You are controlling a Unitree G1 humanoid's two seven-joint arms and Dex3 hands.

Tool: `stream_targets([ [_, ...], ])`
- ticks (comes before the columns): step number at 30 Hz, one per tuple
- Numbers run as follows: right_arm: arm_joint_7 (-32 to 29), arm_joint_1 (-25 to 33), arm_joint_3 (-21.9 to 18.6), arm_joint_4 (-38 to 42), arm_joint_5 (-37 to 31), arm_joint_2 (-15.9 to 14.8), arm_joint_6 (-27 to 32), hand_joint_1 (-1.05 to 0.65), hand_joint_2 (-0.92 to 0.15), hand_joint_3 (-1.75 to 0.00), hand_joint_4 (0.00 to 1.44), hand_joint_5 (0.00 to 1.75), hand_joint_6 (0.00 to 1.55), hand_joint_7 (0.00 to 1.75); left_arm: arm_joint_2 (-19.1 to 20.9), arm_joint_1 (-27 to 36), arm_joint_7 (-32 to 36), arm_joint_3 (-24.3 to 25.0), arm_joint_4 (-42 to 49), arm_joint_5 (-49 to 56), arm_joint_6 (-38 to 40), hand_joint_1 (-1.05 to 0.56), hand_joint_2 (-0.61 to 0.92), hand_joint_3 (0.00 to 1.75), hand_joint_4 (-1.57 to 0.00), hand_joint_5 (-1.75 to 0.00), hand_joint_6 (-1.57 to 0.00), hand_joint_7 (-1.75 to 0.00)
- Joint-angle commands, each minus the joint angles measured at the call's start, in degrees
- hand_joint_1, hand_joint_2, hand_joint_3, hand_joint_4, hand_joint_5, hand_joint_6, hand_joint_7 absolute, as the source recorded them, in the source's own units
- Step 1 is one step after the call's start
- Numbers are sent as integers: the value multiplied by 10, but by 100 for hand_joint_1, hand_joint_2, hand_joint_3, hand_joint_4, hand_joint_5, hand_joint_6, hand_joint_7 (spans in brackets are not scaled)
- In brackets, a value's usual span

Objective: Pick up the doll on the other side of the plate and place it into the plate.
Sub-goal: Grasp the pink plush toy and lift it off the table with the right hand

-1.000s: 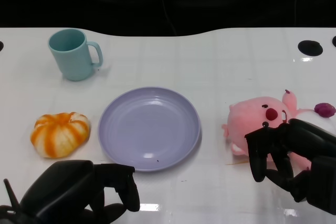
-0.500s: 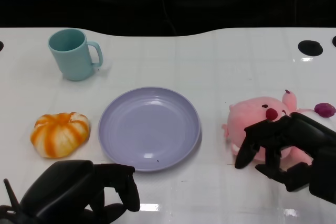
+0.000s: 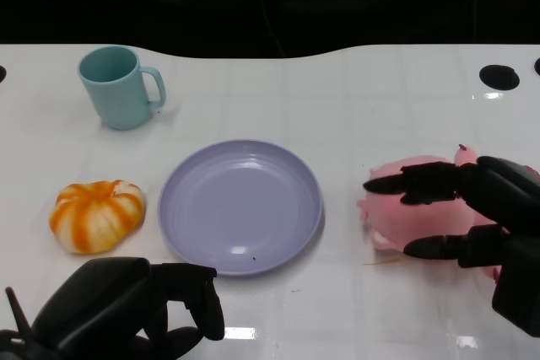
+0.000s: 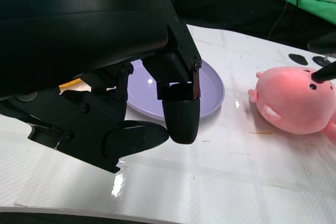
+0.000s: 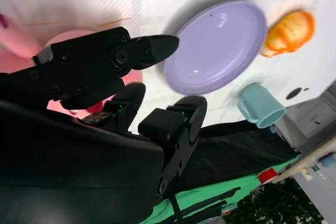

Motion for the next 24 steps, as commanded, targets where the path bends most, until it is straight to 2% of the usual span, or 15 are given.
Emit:
stream_targets([
  [1, 7, -12, -9, -15, -16, -22, 13, -65, -92, -3, 20, 31, 30, 0, 6, -1, -2, 1, 0, -2, 1, -17, 71, 68, -71, -142, -78, -108],
  [8, -2, -16, -5, -37, -101, -40, 35, -77, -92, -1, 8, 28, 23, 0, 2, -7, -1, -7, 5, 6, 4, -17, 70, 68, -72, -141, -78, -107],
  [11, 14, -23, 1, -50, -129, -43, 63, -78, -91, 0, 1, 37, 20, 0, 0, -9, 1, -10, 7, 7, 5, -18, 71, 68, -73, -140, -78, -107],
  [17, 40, -46, 17, -49, -162, -46, 88, -75, -92, 0, 0, 37, 21, 1, 3, -9, 5, -12, 8, 7, -2, -18, 71, 67, -74, -142, -79, -107],
  [21, 50, -71, 34, -24, -178, -41, 102, -75, -92, -3, 0, 38, 21, 1, 1, -8, 6, -12, 5, 9, 0, -17, 71, 66, -73, -144, -79, -107],
  [24, 42, -90, 49, 14, -182, -36, 93, -74, -92, -3, 6, 41, 27, 3, -1, -7, 3, -11, 1, 7, 5, -18, 71, 68, -73, -144, -79, -108],
])
